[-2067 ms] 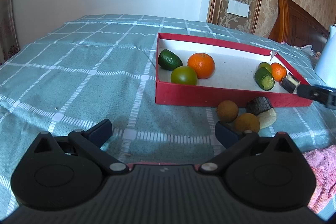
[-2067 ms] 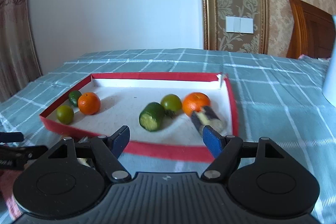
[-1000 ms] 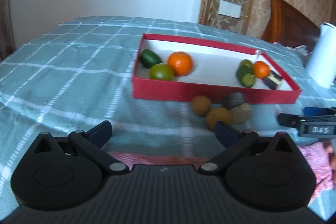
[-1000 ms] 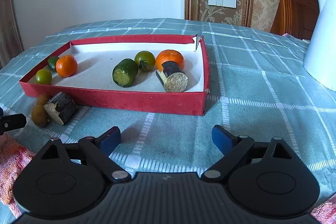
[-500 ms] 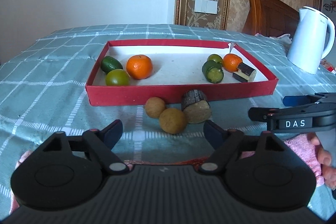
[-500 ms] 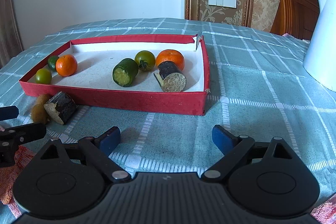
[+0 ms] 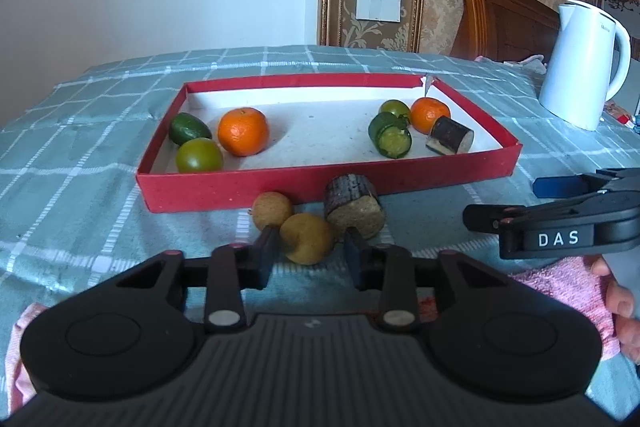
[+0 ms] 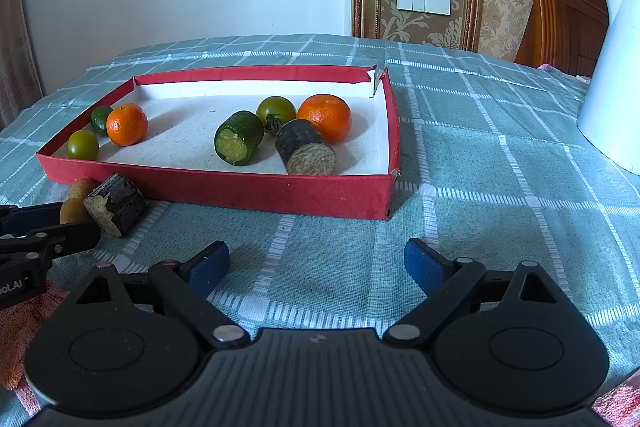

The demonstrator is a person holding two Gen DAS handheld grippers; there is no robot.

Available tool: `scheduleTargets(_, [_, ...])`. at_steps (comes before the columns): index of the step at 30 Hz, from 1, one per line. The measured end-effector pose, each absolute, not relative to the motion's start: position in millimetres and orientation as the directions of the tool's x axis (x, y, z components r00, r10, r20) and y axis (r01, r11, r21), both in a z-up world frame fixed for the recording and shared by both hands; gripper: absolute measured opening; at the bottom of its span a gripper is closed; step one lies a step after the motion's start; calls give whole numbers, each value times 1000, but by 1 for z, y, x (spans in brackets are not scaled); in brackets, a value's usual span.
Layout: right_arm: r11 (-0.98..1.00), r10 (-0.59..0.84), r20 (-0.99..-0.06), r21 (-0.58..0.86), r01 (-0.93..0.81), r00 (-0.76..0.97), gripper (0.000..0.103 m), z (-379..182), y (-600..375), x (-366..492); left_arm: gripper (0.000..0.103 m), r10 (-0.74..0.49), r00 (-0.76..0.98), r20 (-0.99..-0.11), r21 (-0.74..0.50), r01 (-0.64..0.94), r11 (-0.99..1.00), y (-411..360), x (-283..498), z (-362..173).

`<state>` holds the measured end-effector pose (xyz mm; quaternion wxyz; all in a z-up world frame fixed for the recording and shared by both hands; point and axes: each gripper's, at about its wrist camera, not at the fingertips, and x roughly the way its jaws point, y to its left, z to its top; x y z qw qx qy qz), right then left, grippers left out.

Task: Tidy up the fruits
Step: 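Move the left tool to the brown round fruit and close on it, then carry the brown round fruit into the box and open the left tool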

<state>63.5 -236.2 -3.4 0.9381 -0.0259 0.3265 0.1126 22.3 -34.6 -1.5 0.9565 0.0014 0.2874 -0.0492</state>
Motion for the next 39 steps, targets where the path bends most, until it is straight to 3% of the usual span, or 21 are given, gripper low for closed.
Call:
scheduleTargets(25, [973,195,-618,25,-228,762,95,-4,-236,63,29,-93,886,-453,18,113,993,-36,28,46])
scheduleTargets(39, [973,194,-618,25,-228,762,95,-4,-236,64,29,-51,852,-522,56,95,994,-48,127,35])
